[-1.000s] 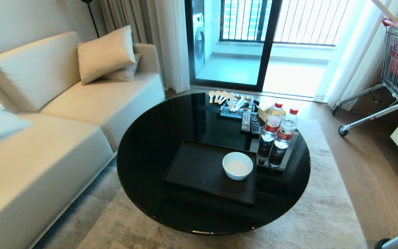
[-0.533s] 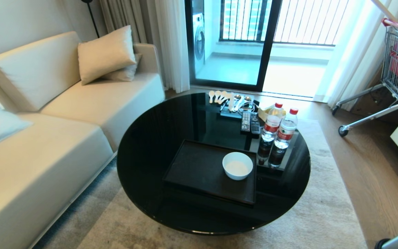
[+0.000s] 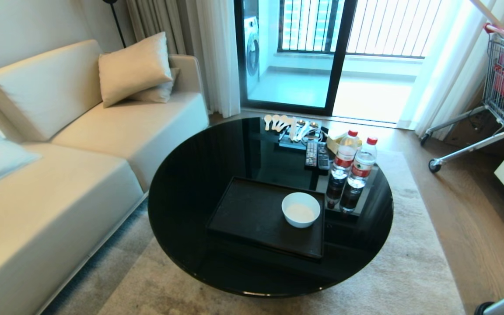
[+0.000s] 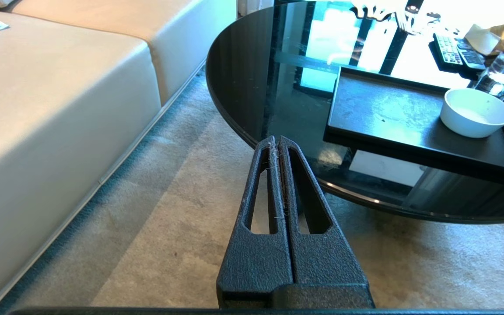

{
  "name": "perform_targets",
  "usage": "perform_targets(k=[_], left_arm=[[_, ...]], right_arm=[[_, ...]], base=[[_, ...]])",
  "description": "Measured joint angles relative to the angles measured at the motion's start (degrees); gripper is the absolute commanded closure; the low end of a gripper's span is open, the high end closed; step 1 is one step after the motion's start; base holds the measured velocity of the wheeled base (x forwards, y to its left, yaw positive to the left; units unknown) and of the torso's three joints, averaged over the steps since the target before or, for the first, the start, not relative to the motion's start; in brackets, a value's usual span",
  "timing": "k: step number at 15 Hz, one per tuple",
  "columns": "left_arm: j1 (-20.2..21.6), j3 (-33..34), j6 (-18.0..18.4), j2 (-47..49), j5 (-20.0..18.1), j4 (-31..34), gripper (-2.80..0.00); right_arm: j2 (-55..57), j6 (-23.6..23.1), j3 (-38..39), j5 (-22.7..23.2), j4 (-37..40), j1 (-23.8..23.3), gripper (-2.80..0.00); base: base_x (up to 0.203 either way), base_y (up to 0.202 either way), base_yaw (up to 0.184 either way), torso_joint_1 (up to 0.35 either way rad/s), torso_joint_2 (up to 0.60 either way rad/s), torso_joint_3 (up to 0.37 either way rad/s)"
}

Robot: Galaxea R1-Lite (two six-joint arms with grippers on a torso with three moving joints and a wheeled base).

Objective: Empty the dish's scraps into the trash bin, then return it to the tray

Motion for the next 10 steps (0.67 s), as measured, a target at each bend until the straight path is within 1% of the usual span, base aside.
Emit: perform_targets(k=[10], left_arm=[[0.0,0.0,0.0,0.0,0.0,0.0,0.0]], right_arm=[[0.0,-0.1,0.0,-0.1,0.0,0.0,0.0]], base=[[0.0,0.0,0.0,0.0,0.0,0.0]])
